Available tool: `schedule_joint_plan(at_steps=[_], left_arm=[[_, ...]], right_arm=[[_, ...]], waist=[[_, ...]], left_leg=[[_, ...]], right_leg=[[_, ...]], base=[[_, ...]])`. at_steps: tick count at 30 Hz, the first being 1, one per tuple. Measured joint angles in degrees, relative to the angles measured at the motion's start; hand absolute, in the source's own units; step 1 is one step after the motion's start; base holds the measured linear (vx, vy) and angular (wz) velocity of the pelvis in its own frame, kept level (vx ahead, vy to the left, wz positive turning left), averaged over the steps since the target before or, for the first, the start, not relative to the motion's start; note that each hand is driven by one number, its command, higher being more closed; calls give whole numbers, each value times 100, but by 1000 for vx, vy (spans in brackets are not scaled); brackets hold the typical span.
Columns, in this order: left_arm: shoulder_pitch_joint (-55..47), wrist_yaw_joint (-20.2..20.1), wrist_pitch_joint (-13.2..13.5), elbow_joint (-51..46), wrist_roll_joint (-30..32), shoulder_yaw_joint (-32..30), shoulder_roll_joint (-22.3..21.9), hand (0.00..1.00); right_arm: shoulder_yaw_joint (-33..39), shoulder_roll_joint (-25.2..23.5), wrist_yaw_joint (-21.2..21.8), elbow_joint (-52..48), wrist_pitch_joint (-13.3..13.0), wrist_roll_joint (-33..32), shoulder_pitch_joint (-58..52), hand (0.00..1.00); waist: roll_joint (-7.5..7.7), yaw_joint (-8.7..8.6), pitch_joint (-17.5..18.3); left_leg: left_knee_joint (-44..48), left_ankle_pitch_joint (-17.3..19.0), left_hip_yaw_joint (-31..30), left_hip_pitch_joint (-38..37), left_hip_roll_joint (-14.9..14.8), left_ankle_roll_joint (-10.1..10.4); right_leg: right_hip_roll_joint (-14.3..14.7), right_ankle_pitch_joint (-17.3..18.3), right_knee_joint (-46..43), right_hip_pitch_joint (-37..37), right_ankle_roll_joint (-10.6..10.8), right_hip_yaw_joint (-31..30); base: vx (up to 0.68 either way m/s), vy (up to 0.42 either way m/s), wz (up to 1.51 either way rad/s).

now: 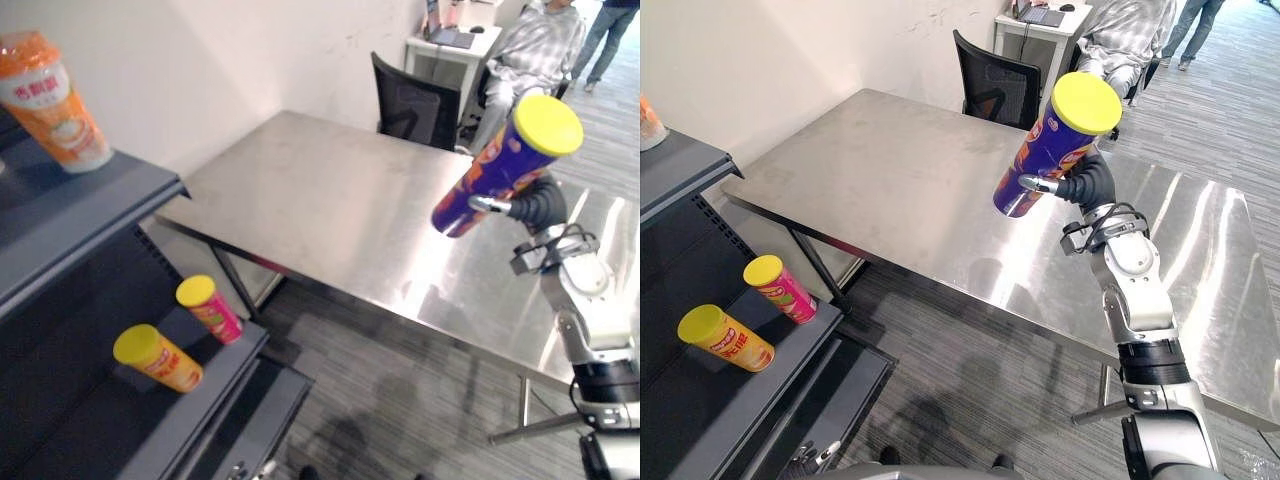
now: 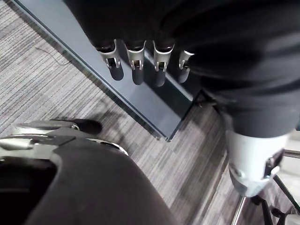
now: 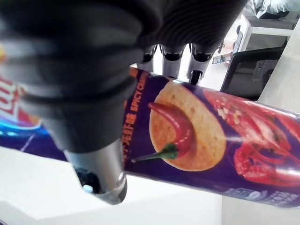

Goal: Put the gum and the chips on the shelf.

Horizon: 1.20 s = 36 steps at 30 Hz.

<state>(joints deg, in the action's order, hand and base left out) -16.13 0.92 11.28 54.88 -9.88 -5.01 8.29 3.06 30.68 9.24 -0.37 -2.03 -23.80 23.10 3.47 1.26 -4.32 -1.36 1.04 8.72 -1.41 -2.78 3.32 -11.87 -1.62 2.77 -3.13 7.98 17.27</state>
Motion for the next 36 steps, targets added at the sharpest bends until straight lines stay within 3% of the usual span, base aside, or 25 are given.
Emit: schedule_joint_plan(at_steps=[9, 13, 17, 23, 24, 26, 27, 29, 30, 31, 32, 33, 34, 35, 36], left_arm=[[19, 27, -9, -1, 6, -44, 1, 0], [57, 73, -13, 1, -9, -41, 13, 0], [140, 82, -11, 5, -68, -94, -103, 0], [-21, 88, -8, 214, -650, -280, -413, 0], [-64, 94, -6, 210, -795, -353, -462, 0], [-104, 112, 13, 214, -801, -478, -453, 0], [-86, 116, 21, 237, -801, -559, -446, 0], [-82, 112, 64, 239, -794, -627, -446, 0], [-124, 113, 107, 232, -787, -670, -468, 0], [-144, 110, 156, 211, -773, -664, -540, 0], [-150, 105, 247, 193, -762, -664, -554, 0], [-157, 104, 299, 197, -729, -663, -556, 0], [-173, 83, 358, 212, -722, -712, -473, 0], [-223, 81, 347, 235, -714, -780, -462, 0], [-300, 80, 346, 240, -713, -793, -465, 0]], right_arm=[[128, -1, -26, -136, -2, -3, -76, 100], [104, -25, -24, -132, -7, -2, -181, 100], [-20, -46, -31, -130, -95, 0, -117, 100], [-363, -488, 24, -131, -147, 30, -37, 100], [-360, -496, 59, -139, -185, 29, -44, 100], [-344, -466, 135, -152, -277, 24, -74, 100], [-252, -450, 176, -174, -369, 11, -123, 100], [74, -459, 176, -223, -436, -12, -235, 100], [275, -414, 161, -228, -456, -95, -270, 100], [477, -282, 104, -280, -482, -164, -303, 100], [573, -184, 68, -275, -493, -199, -310, 100], [584, -121, 29, -277, -499, -207, -302, 100], [613, -15, -16, -275, -508, -219, -294, 100], [603, -32, -41, -266, -501, -222, -289, 100], [585, -51, -48, -267, -500, -235, -291, 100]], waist=[[11, -93, -3], [-1, -81, -27], [-213, 62, -330], [-523, 273, -551], [-571, 299, -551], [-461, 270, -545], [-300, 241, -564], [-262, 215, -557], [-324, 208, -516], [-470, 178, -458], [-413, 137, -424], [-351, 108, -387], [-163, 54, -382], [-210, 138, -363], [-202, 162, -367]], left_leg=[[175, 19, -105, 66, -14, -4], [1208, 416, -447, 565, -118, 26], [1945, 658, -792, 988, -344, 114], [1903, 644, -1018, 1092, -547, 152], [1752, 570, -881, 1113, -669, 24], [1311, 476, -294, 1023, -856, -280], [1488, 450, 266, 1069, -1015, -461], [2379, 328, 799, 1224, -1228, -702], [2967, 271, 1075, 1199, -1384, -869], [2881, 175, 1362, 1198, -1340, -885], [2421, -74, 1399, 1185, -1106, -948], [1883, -376, 1267, 1077, -863, -879], [1288, -570, 1176, 887, -608, -828], [1817, -202, 1449, 776, -804, -768], [1905, -86, 1521, 693, -862, -689]], right_leg=[[-68, 216, -480, 111, -35, 44], [-126, 604, -1201, 272, -76, 259], [33, 788, -1525, 296, -228, 489], [189, 885, -1686, 317, -276, 625], [278, 885, -1730, 314, -283, 703], [234, 936, -1622, 341, -417, 826], [139, 826, -1465, 301, -593, 1107], [-41, 854, -1554, 276, -676, 1531], [-121, 877, -1670, 265, -661, 1776], [-156, 1012, -1799, 250, -594, 2018], [-250, 1042, -1757, 259, -516, 2133], [-288, 1027, -1613, 262, -495, 2151], [-455, 814, -1300, 182, -537, 2415], [-465, 752, -1222, 76, -558, 2634], [-489, 746, -1211, 22, -549, 2723]], base=[[-5, 0, 5], [-62, -22, 36], [-159, -66, 31], [-139, -97, 15], [-68, -138, 50], [-56, -134, 71], [-50, -126, 91], [-19, -118, 98], [10, -33, 108], [-8, -34, 135], [-17, -19, 132], [-34, 2, 145], [-56, 17, 130], [-79, 12, 113], [-80, 6, 88]])
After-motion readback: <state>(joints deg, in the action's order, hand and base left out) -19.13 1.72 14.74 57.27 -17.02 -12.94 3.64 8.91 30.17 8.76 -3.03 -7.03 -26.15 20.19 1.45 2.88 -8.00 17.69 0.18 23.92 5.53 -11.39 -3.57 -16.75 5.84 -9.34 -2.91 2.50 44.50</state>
